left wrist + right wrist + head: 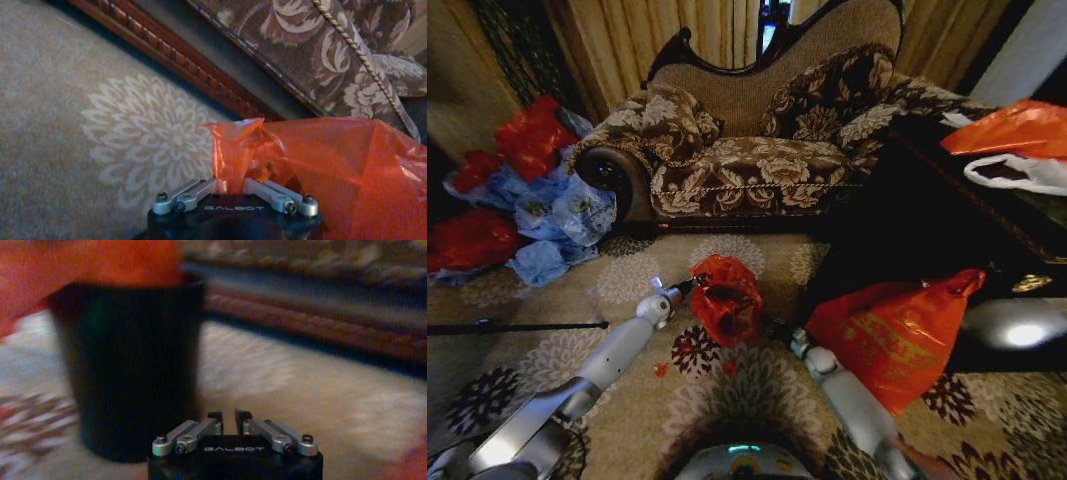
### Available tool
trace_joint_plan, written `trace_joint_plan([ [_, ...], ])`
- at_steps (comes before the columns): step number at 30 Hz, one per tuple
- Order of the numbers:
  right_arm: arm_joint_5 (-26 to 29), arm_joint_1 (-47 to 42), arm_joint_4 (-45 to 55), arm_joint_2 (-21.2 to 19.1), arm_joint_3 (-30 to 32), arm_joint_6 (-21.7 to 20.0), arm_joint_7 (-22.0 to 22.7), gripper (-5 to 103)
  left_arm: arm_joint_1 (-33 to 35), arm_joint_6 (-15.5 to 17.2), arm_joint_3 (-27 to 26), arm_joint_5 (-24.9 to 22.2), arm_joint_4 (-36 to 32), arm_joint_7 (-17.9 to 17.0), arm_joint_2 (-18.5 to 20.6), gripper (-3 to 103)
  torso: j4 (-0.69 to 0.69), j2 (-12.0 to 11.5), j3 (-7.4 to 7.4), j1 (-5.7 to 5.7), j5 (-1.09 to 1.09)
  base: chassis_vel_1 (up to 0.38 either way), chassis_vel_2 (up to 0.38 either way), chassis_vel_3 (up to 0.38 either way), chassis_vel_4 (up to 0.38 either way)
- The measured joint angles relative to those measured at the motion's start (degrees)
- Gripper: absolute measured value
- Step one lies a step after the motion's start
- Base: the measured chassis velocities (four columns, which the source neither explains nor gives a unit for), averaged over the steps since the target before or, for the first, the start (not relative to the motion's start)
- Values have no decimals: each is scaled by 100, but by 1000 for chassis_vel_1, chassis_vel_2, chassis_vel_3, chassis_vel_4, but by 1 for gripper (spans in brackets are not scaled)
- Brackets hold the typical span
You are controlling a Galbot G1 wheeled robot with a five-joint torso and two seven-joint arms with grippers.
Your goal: Place a garbage bag over the trash bin.
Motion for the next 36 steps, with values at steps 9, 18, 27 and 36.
trace_joint_plan([
  [9, 353, -651, 1871, -478, 486, -29, 1040, 39, 26, 0, -14, -15, -8, 28, 103, 0, 0, 1, -1, 0, -5, 0, 0, 0, 0],
  [18, 191, -825, 3016, -601, -534, 91, 1184, 73, -58, 5, -17, -40, -9, 25, 101, 0, 0, 1, 0, 0, -2, 0, 0, 0, 0],
  [27, -30, -213, 2660, -284, -1295, -449, 1414, 100, -44, 25, -23, -106, -143, 1, 168, 0, 1, 1, 0, 0, -4, 0, 0, 0, 0],
  [36, -180, 562, 1436, 300, -1405, -415, 1694, 100, -38, 26, -27, -107, -190, 17, 138, 0, 0, 1, 0, 0, -2, 0, 0, 0, 0],
])
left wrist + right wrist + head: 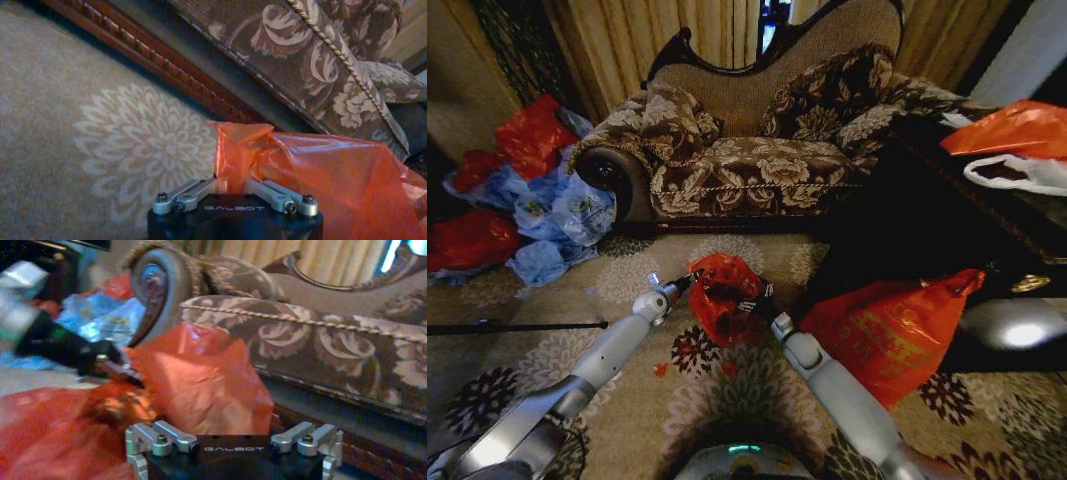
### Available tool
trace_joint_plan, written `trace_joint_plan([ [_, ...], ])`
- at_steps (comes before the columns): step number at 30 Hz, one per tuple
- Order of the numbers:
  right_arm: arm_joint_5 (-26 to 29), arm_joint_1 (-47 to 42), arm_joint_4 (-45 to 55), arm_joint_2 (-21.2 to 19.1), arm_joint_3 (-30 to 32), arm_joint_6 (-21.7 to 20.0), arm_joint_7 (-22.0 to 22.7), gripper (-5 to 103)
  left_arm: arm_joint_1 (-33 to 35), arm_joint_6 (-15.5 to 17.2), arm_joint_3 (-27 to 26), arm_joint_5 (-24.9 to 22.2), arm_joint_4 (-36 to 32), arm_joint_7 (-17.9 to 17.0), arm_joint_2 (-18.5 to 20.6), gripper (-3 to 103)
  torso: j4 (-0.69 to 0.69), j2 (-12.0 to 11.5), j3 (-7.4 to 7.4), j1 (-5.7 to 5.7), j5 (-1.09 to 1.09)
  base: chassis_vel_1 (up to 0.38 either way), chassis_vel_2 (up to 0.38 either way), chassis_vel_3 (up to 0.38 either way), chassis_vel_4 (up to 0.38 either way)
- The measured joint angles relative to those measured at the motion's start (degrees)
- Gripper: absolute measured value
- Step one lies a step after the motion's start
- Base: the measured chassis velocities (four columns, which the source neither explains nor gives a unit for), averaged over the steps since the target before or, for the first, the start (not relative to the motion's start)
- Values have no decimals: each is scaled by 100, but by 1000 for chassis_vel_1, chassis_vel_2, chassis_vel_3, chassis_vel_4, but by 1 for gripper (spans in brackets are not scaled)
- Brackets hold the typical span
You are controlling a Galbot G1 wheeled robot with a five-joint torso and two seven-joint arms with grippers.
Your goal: Place a garbage bag over the trash bin.
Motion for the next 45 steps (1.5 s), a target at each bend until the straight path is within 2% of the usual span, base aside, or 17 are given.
trace_joint_plan([
  [2, 15, 150, -228, 95, 51, 11, -7, 98, 15, 0, -5, 0, -17, 2, 10, 0, 0, 0, 0, 0, -1, 0, 0, 0, 0],
  [5, 19, 362, -653, 266, 106, 79, -111, 84, 35, 0, -26, 0, -42, 5, 21, 0, -1, 0, 0, 0, -1, 0, 0, 0, 0],
  [7, 28, 413, -775, 336, 128, 119, -137, 84, 40, 0, -31, 0, -49, 7, 20, 0, 0, 0, 0, 0, -1, 0, 0, 0, 0],
  [10, 157, 513, -1013, 516, 200, 239, -241, 73, 44, 0, -41, 5, -57, 11, 20, 0, 0, 0, 0, 0, -1, 0, 0, 0, 0],
  [12, 473, 600, -1169, 610, 184, 362, -356, 62, 45, 0, -41, 9, -65, 11, 30, 0, 0, 0, 0, 0, -1, 0, 0, 0, 0],
  [14, 683, 650, -1247, 653, 158, 422, -400, 62, 44, -1, -41, 12, -69, 12, 35, 0, 0, 0, 0, 0, -1, 0, 0, 0, 0],
  [15, 1030, 744, -1411, 751, 138, 495, -446, 51, 41, -5, -41, 29, -69, 12, 35, 0, 0, 0, 0, 0, -1, 0, 0, 0, 0],
  [16, 1123, 776, -1473, 784, 143, 514, -470, 51, 40, -8, -41, 41, -67, 12, 33, 0, 0, 0, 0, 0, -1, 0, 0, 0, 0],
  [17, 1325, 852, -1625, 852, 175, 545, -515, 40, 36, -21, -40, 90, -49, 17, 29, 0, 1, 0, 0, 0, -1, 0, 0, 0, 0],
  [19, 1445, 886, -1707, 879, 193, 554, -534, 40, 33, -32, -36, 117, -37, 26, 28, 0, 1, 0, 0, 0, -1, 0, 0, 0, 0],
  [20, 1741, 933, -1850, 919, 221, 560, -557, 29, 26, -55, -24, 158, -5, 46, 15, 0, 1, 0, 0, 0, -1, 0, 0, 0, 0],
  [21, 1870, 948, -1911, 930, 243, 559, -566, 29, 21, -64, -21, 170, 15, 52, 4, 0, 0, 0, 0, 0, -1, 0, 0, 0, 0],
  [22, 1870, 948, -1911, 930, 243, 559, -566, 29, 21, -64, -21, 170, 15, 52, 4, 0, 0, 0, 0, 0, -1, 0, 0, 0, 0],
  [26, 2194, 1012, -2233, 930, 442, 673, -737, 9, -48, -95, -2, 249, 161, 100, -68, 0, 0, -1, 0, 0, 0, 0, 0, 0, 0],
  [33, 2395, 1132, -2620, 967, 641, 680, -929, 0, -206, -187, 31, 426, 501, 127, -283, 0, 0, -1, 0, 0, -1, 0, 0, 0, 0],
  [39, 2370, 1290, -3064, 1094, 901, 829, -1068, 0, -365, -274, 25, 592, 808, 180, -519, 0, 0, -2, 0, 0, -1, 0, 0, 0, 0],
  [45, 2342, 1327, -3135, 1020, 969, 846, -1126, 0, -492, -279, 89, 585, 845, 204, -487, 0, 0, -1, 0, 0, 0, 0, 0, 0, 0],
])
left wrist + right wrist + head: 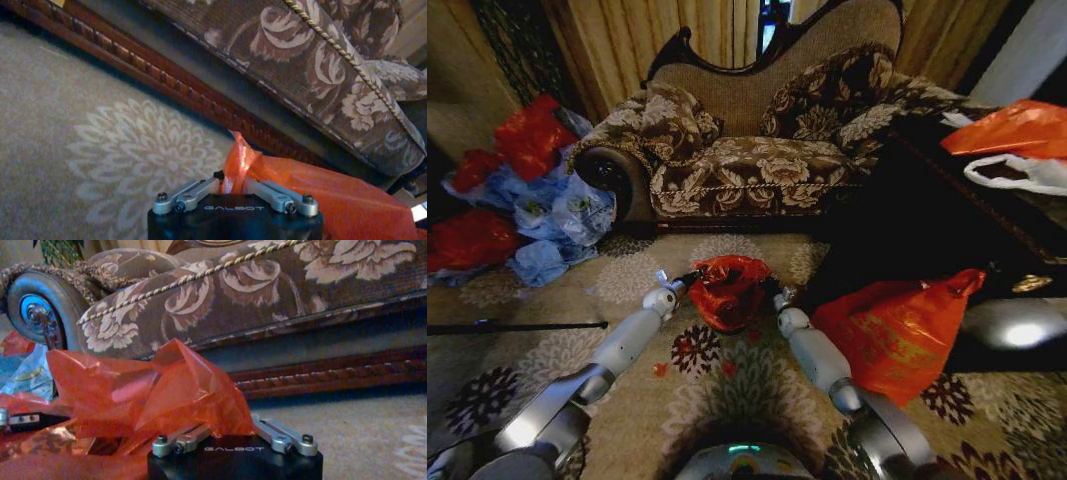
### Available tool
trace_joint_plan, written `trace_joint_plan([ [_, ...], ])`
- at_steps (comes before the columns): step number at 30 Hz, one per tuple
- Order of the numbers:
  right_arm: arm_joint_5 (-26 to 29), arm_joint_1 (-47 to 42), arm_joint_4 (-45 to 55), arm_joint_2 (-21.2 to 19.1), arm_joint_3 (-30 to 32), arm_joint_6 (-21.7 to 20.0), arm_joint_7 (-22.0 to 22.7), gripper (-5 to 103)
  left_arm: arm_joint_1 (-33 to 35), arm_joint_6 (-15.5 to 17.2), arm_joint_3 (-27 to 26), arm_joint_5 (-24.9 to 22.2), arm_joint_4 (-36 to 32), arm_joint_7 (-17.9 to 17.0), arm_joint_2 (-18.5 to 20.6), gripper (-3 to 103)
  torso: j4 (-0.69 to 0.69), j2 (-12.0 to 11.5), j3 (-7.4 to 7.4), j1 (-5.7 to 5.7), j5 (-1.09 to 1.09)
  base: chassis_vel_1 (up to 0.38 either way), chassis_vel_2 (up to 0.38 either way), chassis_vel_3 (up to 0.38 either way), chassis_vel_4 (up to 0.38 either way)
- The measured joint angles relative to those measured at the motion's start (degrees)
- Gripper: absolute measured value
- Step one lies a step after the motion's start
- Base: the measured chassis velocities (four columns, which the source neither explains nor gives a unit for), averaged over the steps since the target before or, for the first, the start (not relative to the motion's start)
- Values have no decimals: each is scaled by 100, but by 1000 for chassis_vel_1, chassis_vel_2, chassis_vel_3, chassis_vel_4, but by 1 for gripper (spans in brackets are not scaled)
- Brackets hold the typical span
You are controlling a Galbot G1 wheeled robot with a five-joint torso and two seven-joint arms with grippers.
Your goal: Place a garbage bag over the trash bin.
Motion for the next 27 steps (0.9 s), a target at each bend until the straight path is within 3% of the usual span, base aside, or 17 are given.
trace_joint_plan([
  [13, -207, 74, -641, 232, 120, 41, -77, 0, -193, -31, 124, 177, 386, -51, -264, -1, 0, 0, 0, -1, 0, 0, 0, 0, 0],
  [14, -296, 79, -711, 246, 145, 85, -77, 0, -216, -53, 123, 216, 448, -55, -309, 6, 0, 0, 0, -1, 0, 0, 0, 0, 0],
  [27, -998, -154, -861, 254, 152, 304, -159, 0, -267, -107, 183, 501, 704, -24, -370, 28, 1, 2, -1, -1, 1, 0, 0, 0, 0],
])
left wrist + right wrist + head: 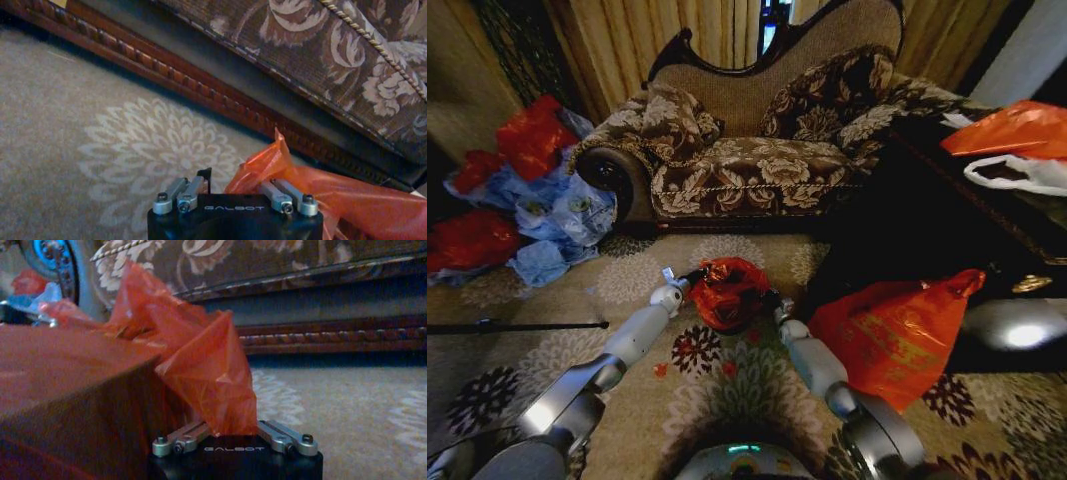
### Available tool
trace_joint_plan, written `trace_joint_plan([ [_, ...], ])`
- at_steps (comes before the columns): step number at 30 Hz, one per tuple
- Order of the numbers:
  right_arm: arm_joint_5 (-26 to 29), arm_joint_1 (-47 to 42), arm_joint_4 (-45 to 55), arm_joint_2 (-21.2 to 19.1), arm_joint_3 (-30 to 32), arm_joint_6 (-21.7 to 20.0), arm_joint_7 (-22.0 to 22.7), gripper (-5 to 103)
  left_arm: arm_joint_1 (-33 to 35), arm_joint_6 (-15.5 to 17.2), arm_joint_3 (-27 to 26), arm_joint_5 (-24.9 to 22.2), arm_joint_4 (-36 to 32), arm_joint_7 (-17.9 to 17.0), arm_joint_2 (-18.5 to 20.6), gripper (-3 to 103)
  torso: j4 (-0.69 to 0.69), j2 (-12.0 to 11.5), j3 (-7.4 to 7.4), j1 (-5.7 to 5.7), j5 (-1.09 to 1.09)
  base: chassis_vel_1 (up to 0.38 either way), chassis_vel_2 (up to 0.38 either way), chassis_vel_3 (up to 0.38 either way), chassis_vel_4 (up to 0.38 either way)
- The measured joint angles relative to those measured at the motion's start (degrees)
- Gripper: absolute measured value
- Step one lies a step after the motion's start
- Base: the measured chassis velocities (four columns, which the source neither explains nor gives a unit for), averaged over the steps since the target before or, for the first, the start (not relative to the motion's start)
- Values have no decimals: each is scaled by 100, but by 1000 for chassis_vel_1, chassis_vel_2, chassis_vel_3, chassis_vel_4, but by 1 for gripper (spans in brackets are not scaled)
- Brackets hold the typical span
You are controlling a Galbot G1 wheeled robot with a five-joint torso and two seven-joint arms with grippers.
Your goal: Place a garbage bag over the trash bin.
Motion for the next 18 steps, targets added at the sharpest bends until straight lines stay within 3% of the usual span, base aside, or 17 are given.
trace_joint_plan([
  [3, -61, -15, -19, 14, 5, 25, -46, -2, 1, 0, 15, 0, 0, 9, 19, 29, -1, 0, 0, 0, -1, 0, 0, 0, 0],
  [4, -146, -37, -21, 29, 19, 61, -73, 5, 6, -1, 29, 0, -10, 15, 43, 30, -2, 0, 0, 0, -1, 0, 0, 0, 0],
  [6, -204, -55, -15, 33, 28, 97, -92, 5, 18, -1, 34, -2, -34, 17, 67, 30, -2, 0, 0, 0, -1, 0, 0, 0, 0],
  [11, -279, -155, 327, -90, 53, 130, -168, 24, 133, 161, 63, -269, -426, -15, 370, 34, -6, -1, 3, 2, -5, 0, 0, 0, 0],
  [16, -355, -321, 1019, -412, 1, 9, -425, 45, 227, 392, 86, -641, -937, -149, 731, 30, -1, -1, 2, 2, -1, 0, 0, 0, 0],
  [18, -407, -366, 1170, -488, -7, -10, -467, 45, 228, 404, 88, -668, -982, -166, 755, 30, -2, -1, 2, 2, -2, 0, 0, 0, 0],
])
